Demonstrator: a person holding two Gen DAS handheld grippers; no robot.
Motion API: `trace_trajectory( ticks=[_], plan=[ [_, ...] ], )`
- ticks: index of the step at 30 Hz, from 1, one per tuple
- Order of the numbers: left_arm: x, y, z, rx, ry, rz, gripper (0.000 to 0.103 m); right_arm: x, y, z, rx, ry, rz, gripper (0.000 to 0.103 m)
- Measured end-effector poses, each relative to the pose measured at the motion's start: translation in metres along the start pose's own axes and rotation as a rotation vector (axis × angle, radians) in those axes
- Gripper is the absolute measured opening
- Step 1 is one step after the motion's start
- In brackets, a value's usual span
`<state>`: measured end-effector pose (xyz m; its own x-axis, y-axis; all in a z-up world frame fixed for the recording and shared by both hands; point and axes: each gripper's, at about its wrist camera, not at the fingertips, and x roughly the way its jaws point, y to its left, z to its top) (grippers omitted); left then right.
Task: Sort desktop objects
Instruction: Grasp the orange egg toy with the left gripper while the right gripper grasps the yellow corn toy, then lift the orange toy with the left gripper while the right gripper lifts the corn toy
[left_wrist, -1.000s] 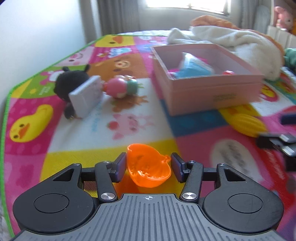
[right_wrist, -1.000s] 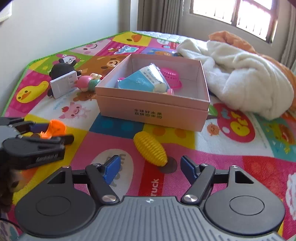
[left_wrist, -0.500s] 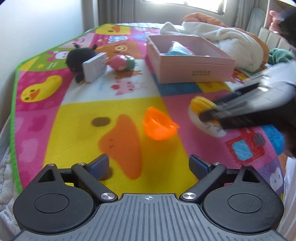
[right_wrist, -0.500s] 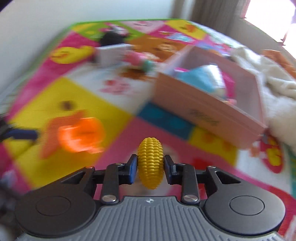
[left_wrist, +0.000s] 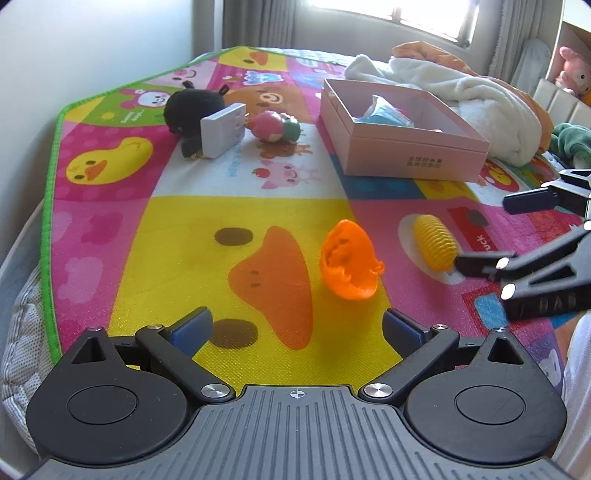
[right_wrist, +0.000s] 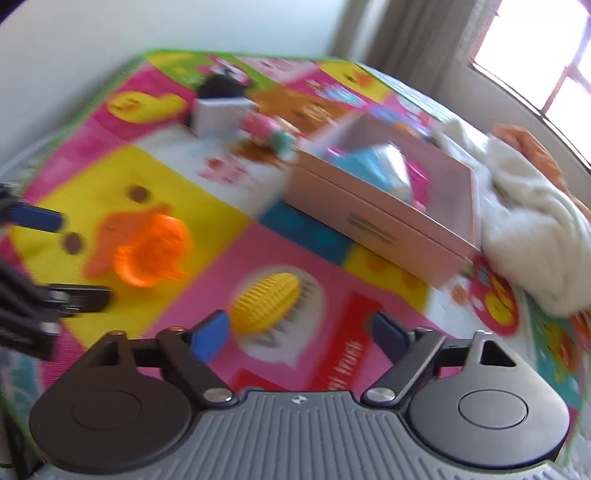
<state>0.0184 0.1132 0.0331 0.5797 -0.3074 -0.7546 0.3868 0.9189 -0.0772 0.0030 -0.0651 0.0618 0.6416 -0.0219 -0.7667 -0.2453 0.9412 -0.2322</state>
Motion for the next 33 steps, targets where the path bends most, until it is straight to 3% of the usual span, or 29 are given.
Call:
trace_trajectory(
  ticks=[4,7,10,11,15,21,25,30,33],
  plan=[
    [-0.003,-0.001,0.0,0.0,-0.004,-0.001,0.101,0.016,0.016,0.007,-0.067,0.006,0.019,0.084],
    [-0.005,0.0,-0.002,0.002,-0.002,0.004,0.102,0.03,0.013,0.015,0.007,0.047,0.067,0.056],
    [-0.004,0.001,-0.004,-0.006,0.011,0.008,0.102,0.041,0.008,0.02,0.103,0.059,0.109,0.043],
    [-0.003,0.001,-0.004,-0.006,0.016,0.009,0.102,0.045,0.007,0.02,0.119,0.061,0.109,0.031],
    [-0.002,-0.003,-0.004,0.008,0.018,-0.002,0.102,0.042,0.009,0.019,0.142,0.057,0.096,0.03],
    [0.004,-0.017,0.001,0.052,-0.018,-0.02,0.102,-0.008,-0.016,0.005,0.233,-0.007,0.084,0.03],
    [0.013,-0.031,0.006,0.081,-0.048,-0.02,0.102,-0.033,-0.035,-0.014,0.315,-0.042,0.029,0.03],
    [0.02,-0.047,0.012,0.13,-0.096,-0.002,0.102,-0.037,-0.053,-0.034,0.438,-0.06,0.0,0.03],
    [0.022,-0.054,0.014,0.162,-0.108,0.02,0.102,-0.036,-0.054,-0.034,0.45,-0.089,-0.005,0.03]
  ],
)
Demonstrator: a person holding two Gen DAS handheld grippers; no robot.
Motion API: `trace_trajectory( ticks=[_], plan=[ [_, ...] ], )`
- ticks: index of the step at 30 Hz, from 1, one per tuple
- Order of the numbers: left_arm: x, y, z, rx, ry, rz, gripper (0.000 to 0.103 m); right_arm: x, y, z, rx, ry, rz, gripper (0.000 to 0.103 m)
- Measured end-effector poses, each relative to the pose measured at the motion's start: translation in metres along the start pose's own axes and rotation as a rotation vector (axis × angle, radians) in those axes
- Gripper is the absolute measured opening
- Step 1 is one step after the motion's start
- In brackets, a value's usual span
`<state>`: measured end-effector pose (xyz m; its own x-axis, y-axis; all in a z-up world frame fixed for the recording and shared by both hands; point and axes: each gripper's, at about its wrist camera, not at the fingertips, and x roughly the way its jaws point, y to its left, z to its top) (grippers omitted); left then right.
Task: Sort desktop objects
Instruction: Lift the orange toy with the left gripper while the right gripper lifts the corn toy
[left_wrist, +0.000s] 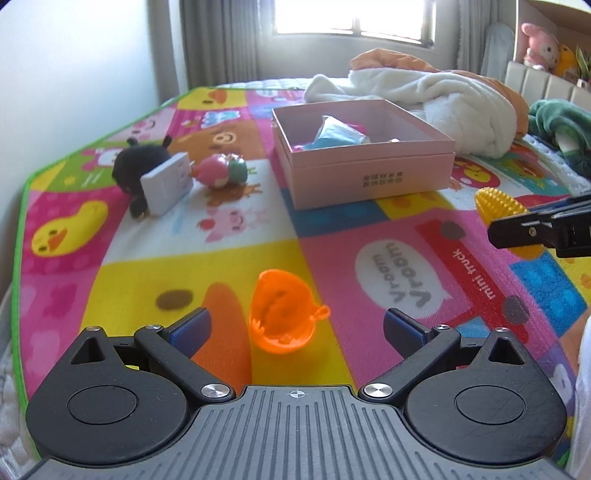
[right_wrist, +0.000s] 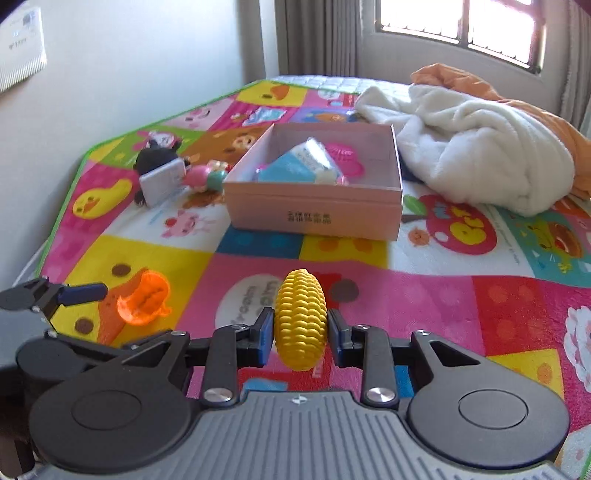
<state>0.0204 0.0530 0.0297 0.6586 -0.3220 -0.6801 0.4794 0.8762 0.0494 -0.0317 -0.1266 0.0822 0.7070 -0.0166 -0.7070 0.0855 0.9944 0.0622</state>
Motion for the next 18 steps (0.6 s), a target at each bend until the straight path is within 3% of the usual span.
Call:
trace_trajectory(
  ticks=[13,15,18],
  plan=[
    [0.025,-0.01,0.011,0.025,0.071,0.041,0.096,-0.001,-0.001,-0.003,0.017,-0.034,0.054,0.03],
    [0.028,-0.01,0.012,0.026,0.081,0.05,0.083,-0.001,-0.002,-0.003,0.022,-0.033,0.06,0.03],
    [0.03,-0.009,0.014,0.024,0.103,0.051,0.076,0.0,-0.002,-0.003,0.024,-0.033,0.064,0.03]
  ],
)
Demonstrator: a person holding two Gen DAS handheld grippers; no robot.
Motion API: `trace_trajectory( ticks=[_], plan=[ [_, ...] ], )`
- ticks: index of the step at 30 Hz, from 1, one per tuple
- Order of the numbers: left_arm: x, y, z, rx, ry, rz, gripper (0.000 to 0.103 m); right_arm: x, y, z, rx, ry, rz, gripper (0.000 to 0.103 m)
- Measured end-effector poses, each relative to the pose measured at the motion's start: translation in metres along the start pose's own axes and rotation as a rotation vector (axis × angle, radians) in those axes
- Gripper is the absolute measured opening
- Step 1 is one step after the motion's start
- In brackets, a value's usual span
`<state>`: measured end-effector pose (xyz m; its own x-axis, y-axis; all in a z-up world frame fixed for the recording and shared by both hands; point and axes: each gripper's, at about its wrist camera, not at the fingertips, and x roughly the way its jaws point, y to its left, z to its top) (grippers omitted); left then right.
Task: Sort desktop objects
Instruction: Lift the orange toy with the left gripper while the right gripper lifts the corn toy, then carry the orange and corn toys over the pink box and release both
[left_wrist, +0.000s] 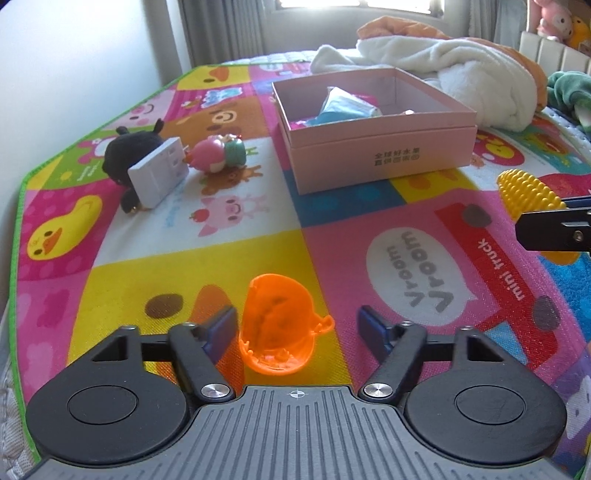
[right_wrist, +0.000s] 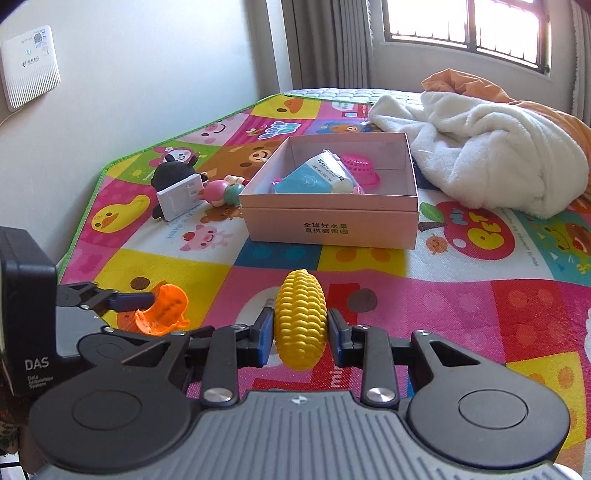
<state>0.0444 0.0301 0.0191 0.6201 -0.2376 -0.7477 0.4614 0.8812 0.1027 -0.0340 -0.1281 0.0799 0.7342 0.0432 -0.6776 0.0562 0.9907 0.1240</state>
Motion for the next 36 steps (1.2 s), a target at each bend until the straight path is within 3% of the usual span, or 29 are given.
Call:
trace_trajectory(
  ticks=[1,3,4,19,28,31,36],
  plan=[
    [0.0,0.0,0.0,-0.001,0.002,-0.001,0.075,0.0,0.0,0.0,-0.001,0.0,-0.003,0.03],
    [-0.001,0.0,0.001,-0.002,0.003,-0.004,0.058,0.0,0.0,-0.001,-0.006,0.002,-0.006,0.03],
    [-0.001,0.0,0.001,-0.004,0.005,-0.01,0.058,0.0,0.001,-0.001,-0.009,0.002,-0.008,0.03],
    [-0.052,-0.017,-0.007,0.053,-0.075,-0.106,0.058,-0.002,0.006,-0.002,-0.035,0.01,-0.049,0.03],
    [-0.064,-0.022,0.003,0.099,-0.124,-0.15,0.058,-0.007,-0.012,0.008,0.059,0.062,0.012,0.03],
    [-0.063,-0.021,0.014,0.112,-0.145,-0.165,0.058,-0.008,-0.022,0.016,0.075,0.081,0.017,0.03],
    [-0.053,-0.022,0.058,0.148,-0.22,-0.184,0.058,-0.018,-0.041,0.06,0.061,0.002,0.002,0.03]
  ],
)
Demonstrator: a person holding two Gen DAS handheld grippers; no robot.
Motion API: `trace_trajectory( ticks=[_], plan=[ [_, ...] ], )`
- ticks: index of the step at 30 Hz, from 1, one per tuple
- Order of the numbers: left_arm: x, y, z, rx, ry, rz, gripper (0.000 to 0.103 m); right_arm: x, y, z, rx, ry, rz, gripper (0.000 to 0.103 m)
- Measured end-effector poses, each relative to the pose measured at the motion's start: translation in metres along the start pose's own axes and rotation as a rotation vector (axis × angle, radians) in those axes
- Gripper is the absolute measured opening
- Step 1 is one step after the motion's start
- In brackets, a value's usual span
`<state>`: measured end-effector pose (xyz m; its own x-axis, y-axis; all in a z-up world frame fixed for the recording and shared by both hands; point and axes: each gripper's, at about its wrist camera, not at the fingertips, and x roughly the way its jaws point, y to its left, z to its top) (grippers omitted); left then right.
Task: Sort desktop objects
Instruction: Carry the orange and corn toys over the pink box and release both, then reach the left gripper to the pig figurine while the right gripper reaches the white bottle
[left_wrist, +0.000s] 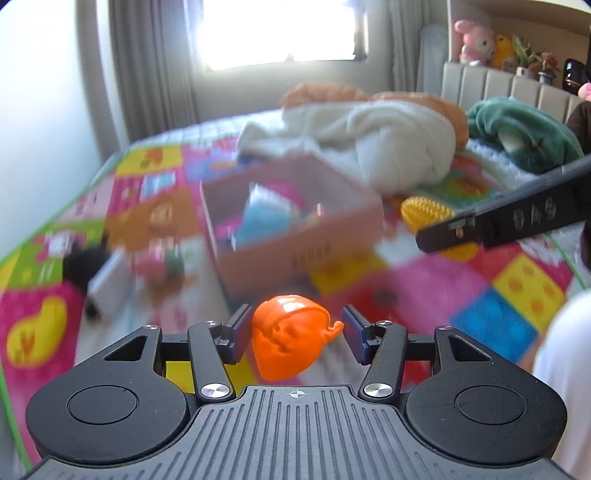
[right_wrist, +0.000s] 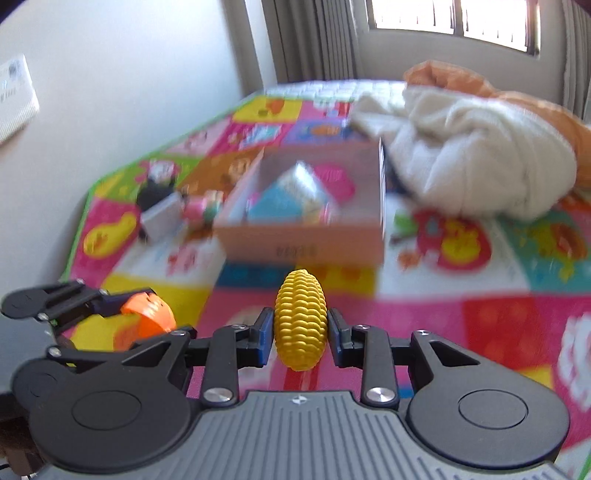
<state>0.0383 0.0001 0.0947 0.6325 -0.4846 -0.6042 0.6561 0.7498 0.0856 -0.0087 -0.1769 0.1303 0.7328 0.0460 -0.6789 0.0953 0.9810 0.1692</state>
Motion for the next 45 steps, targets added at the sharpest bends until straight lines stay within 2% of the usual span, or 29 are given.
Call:
trace_trajectory(
  ticks=[4,5,6,7,9,11,13,16,18,21,25,28,30,36,38,40,42,43,45],
  plan=[
    [0.023,0.006,0.063,0.055,-0.154,0.053,0.059,0.004,-0.014,0.067,0.021,-0.124,0.011,0.03],
    [0.031,0.008,0.079,0.052,-0.199,0.073,0.069,0.007,-0.017,0.084,0.025,-0.163,0.007,0.032],
    [0.039,0.011,0.093,0.04,-0.232,0.102,0.098,0.011,-0.022,0.1,0.036,-0.188,-0.003,0.038],
    [0.048,0.015,0.105,0.032,-0.245,0.135,0.103,0.016,-0.027,0.115,0.053,-0.199,-0.015,0.051],
    [0.059,0.024,0.113,0.027,-0.248,0.178,0.102,0.022,-0.037,0.131,0.087,-0.222,-0.04,0.053],
    [0.058,0.036,0.101,-0.018,-0.219,0.15,0.102,0.023,-0.043,0.13,0.087,-0.235,-0.048,0.056],
    [0.054,0.05,0.075,-0.075,-0.164,0.099,0.102,0.028,-0.047,0.117,0.068,-0.231,-0.063,0.061],
    [0.052,0.066,0.026,-0.157,-0.023,0.045,0.103,0.055,-0.047,0.092,0.058,-0.145,-0.104,0.061],
    [0.048,0.076,-0.005,-0.226,0.055,0.014,0.103,0.074,-0.038,0.078,0.048,-0.081,-0.095,0.061],
    [0.037,0.089,-0.044,-0.305,0.12,0.033,0.103,0.098,0.002,0.069,-0.036,-0.03,-0.051,0.061],
    [0.011,0.108,-0.084,-0.381,0.199,0.075,0.103,0.127,0.082,0.067,-0.223,-0.015,0.032,0.059],
    [-0.012,0.117,-0.099,-0.403,0.194,0.073,0.103,0.156,0.135,0.071,-0.333,0.008,0.08,0.058],
    [-0.023,0.119,-0.104,-0.413,0.181,0.079,0.103,0.183,0.161,0.071,-0.365,0.027,0.081,0.059],
    [-0.036,0.123,-0.114,-0.452,0.151,0.066,0.103,0.279,0.201,0.079,-0.489,0.031,-0.1,0.061],
    [-0.035,0.125,-0.119,-0.464,0.151,0.069,0.103,0.302,0.203,0.084,-0.499,0.054,-0.117,0.062],
    [-0.035,0.128,-0.123,-0.482,0.149,0.063,0.103,0.316,0.199,0.092,-0.455,0.098,-0.119,0.062],
    [-0.035,0.127,-0.124,-0.482,0.146,0.064,0.103,0.318,0.194,0.097,-0.404,0.137,-0.091,0.05],
    [-0.034,0.126,-0.123,-0.476,0.145,0.063,0.103,0.314,0.194,0.096,-0.397,0.153,-0.073,0.032],
    [-0.033,0.125,-0.121,-0.469,0.14,0.048,0.103,0.298,0.198,0.087,-0.447,0.163,-0.048,0.031]
  ],
)
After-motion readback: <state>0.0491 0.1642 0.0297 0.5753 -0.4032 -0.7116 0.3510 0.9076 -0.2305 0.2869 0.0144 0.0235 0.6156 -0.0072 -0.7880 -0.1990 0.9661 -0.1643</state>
